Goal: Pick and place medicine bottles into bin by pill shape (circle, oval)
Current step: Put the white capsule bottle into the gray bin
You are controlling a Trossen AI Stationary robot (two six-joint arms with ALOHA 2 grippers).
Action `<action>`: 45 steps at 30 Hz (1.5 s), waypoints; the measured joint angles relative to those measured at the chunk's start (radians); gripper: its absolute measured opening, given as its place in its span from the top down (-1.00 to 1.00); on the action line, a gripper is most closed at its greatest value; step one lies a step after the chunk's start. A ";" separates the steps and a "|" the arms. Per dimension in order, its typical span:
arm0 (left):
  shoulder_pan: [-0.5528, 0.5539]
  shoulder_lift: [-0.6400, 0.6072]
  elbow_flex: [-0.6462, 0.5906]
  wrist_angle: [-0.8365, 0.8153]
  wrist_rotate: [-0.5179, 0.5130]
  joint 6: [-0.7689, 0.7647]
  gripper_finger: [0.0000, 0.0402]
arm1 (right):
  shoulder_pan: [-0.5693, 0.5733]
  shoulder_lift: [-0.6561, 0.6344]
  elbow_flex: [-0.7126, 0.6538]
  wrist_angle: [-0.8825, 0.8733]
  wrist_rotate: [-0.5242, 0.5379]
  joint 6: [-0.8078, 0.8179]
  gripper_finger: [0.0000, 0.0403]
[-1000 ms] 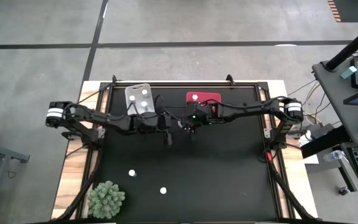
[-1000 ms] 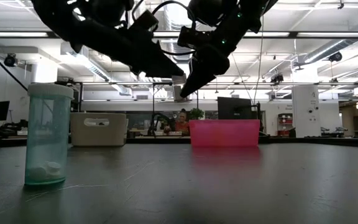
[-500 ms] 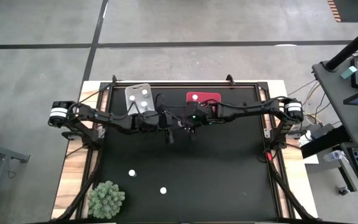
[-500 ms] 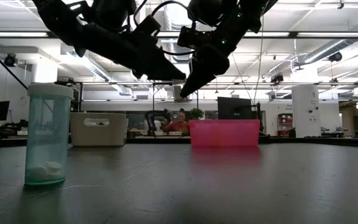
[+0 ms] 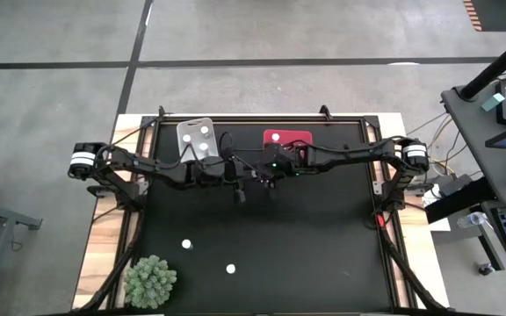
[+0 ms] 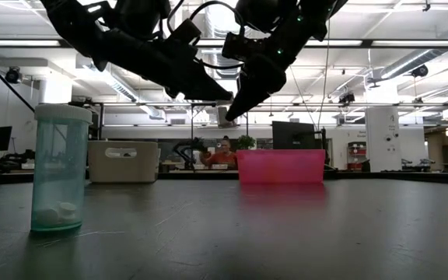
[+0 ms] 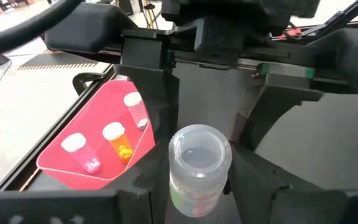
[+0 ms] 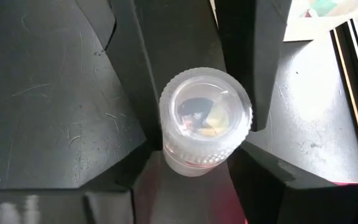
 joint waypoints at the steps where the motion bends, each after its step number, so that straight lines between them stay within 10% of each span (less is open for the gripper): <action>1: 0.000 0.000 0.000 0.000 0.000 0.000 0.41 | 0.000 0.000 0.000 0.000 0.000 0.003 0.09; 15: 0.001 -0.097 -0.014 -0.202 -0.191 -0.065 0.39 | -0.033 -0.075 0.000 -0.053 0.001 0.016 -0.32; 31: 0.054 -0.430 -0.019 -0.621 -0.463 -0.238 0.39 | -0.100 -0.156 -0.052 -0.110 0.001 0.037 -0.21; 45: 0.230 -0.535 -0.096 -0.692 -0.462 -0.457 0.39 | -0.116 -0.234 -0.198 -0.002 0.001 0.071 -0.19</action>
